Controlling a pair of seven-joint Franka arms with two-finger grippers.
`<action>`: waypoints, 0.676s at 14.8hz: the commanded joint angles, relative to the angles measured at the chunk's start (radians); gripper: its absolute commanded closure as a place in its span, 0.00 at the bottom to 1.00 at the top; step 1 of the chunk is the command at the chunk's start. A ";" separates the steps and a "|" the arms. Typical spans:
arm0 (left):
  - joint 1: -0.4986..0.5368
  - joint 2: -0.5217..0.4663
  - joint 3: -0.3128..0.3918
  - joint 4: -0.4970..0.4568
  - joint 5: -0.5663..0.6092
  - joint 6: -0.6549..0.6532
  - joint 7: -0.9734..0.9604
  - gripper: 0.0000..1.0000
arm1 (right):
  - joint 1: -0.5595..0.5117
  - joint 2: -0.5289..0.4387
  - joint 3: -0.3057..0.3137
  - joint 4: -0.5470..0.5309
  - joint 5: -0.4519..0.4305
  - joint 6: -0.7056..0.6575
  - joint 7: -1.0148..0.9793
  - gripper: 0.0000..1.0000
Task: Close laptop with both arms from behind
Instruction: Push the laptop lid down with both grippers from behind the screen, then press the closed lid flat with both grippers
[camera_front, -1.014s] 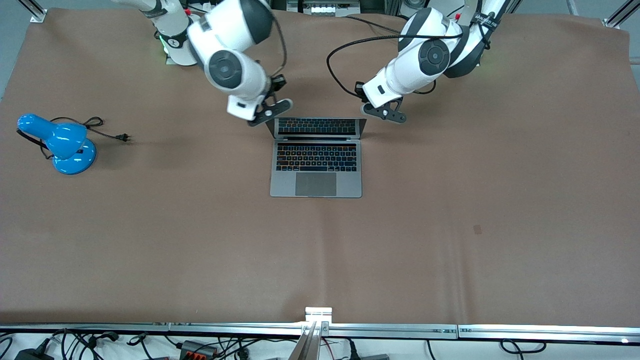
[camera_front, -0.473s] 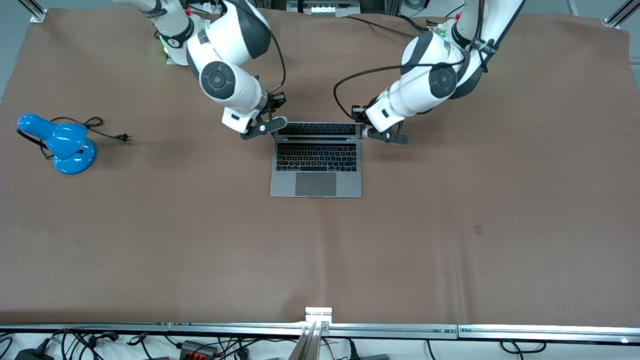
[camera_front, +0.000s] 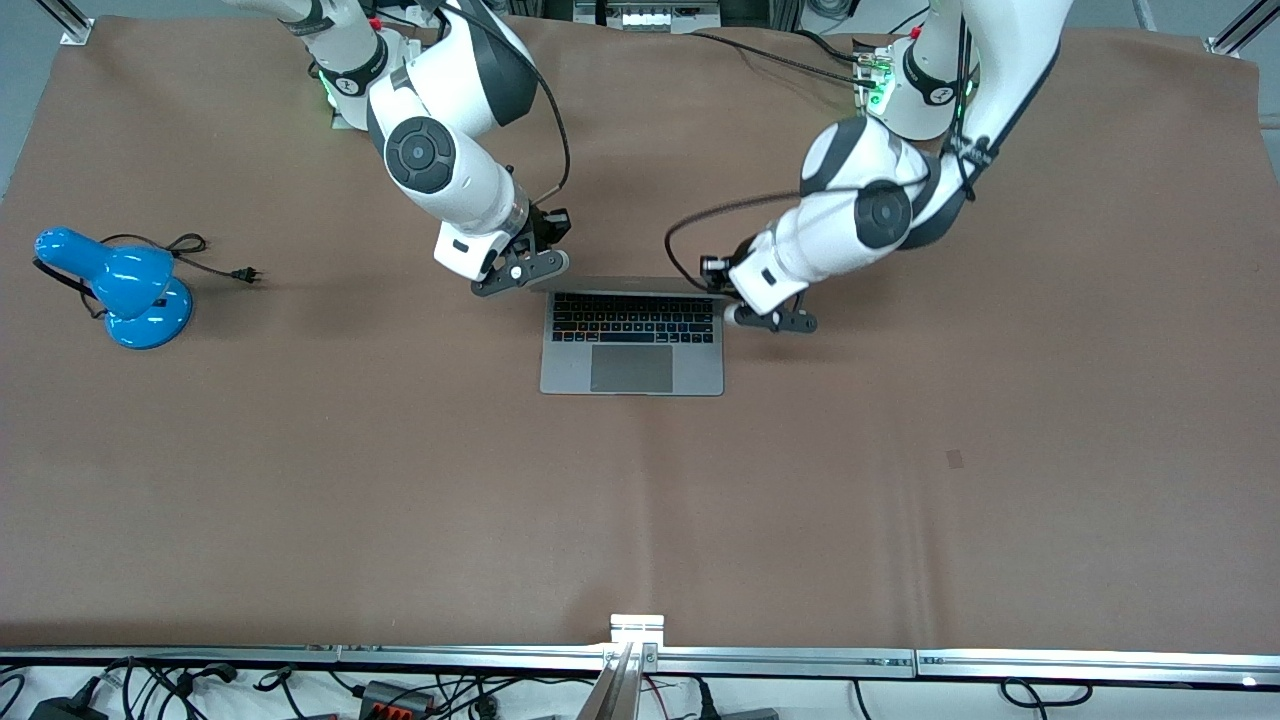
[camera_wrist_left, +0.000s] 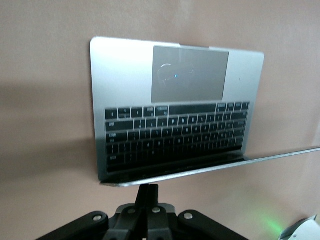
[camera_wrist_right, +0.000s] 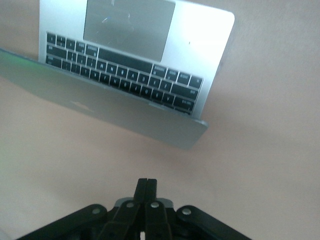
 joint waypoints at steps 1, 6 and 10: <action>-0.019 0.100 0.028 0.094 0.035 -0.002 -0.023 1.00 | -0.038 0.094 0.006 0.101 -0.025 0.013 0.004 1.00; -0.034 0.183 0.048 0.147 0.165 0.000 -0.088 1.00 | -0.045 0.251 -0.027 0.263 -0.050 0.012 0.003 1.00; -0.054 0.232 0.058 0.185 0.197 0.000 -0.104 1.00 | -0.043 0.403 -0.036 0.375 -0.062 0.015 0.003 1.00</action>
